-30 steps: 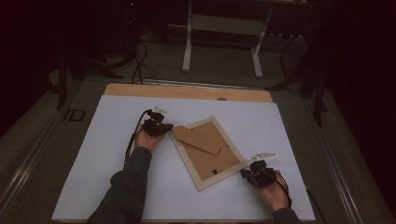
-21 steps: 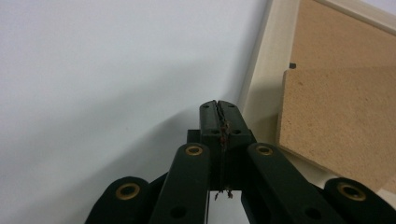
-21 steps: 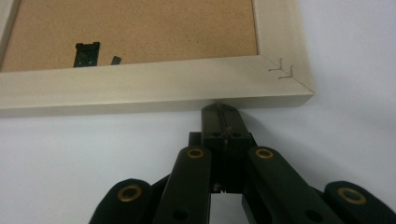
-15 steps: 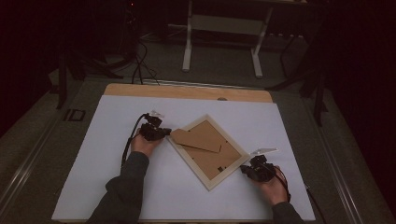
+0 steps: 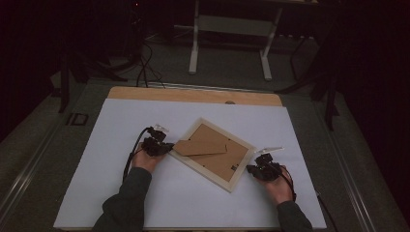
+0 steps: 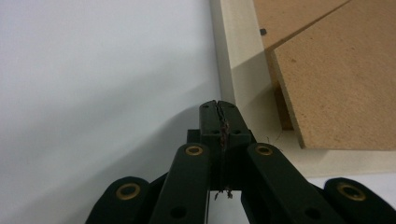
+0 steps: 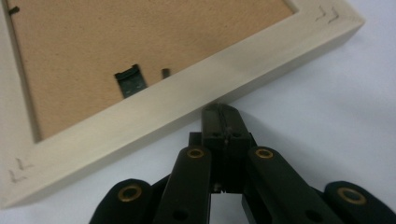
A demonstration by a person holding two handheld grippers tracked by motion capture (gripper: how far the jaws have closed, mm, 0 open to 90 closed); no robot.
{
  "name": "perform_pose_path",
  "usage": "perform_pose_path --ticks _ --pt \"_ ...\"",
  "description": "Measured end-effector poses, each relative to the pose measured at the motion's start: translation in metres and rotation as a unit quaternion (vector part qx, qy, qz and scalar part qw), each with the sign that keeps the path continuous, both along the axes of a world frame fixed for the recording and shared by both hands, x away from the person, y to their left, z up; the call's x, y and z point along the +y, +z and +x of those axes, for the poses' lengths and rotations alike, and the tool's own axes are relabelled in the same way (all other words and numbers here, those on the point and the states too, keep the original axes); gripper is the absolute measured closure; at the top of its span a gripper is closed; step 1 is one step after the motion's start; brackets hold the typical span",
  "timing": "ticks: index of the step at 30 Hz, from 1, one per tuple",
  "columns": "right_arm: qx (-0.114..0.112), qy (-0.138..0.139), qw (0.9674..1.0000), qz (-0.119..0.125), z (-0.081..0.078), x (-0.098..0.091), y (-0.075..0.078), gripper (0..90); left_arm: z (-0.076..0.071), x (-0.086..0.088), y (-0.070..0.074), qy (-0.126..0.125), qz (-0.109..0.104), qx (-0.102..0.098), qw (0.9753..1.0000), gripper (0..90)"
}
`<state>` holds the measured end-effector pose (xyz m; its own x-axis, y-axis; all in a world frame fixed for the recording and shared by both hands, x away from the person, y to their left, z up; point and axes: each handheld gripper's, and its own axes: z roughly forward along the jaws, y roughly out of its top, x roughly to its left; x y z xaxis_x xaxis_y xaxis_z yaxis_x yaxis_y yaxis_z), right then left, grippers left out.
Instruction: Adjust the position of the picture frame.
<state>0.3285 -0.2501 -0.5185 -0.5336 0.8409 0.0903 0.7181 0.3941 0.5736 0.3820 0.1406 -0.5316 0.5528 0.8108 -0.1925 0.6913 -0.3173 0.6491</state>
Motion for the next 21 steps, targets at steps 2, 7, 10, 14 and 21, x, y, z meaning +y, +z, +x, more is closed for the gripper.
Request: perform_pose_path --ticks 2,7,10,14,21 --pt "0.000 0.000 1.0000 0.001 0.002 0.003 0.000 90.0 -0.005 0.002 0.000 0.004 -0.004 0.002 1.0000 90.0" --pt "-0.002 0.007 1.0000 -0.005 0.002 0.008 0.000 90.0 -0.019 0.009 -0.004 0.016 -0.026 0.001 0.9995 90.0" --pt "-0.004 0.005 1.0000 -0.005 0.003 0.012 0.000 90.0 -0.025 0.012 -0.005 0.019 -0.033 0.002 0.9993 90.0" --pt "-0.005 0.000 1.0000 -0.002 0.009 0.015 -0.001 90.0 -0.033 0.018 -0.006 0.029 -0.045 0.008 0.9985 90.0" --pt "-0.009 0.025 0.9995 -0.019 0.009 0.025 0.000 90.0 -0.045 0.019 -0.006 0.043 -0.029 -0.007 0.9987 90.0"
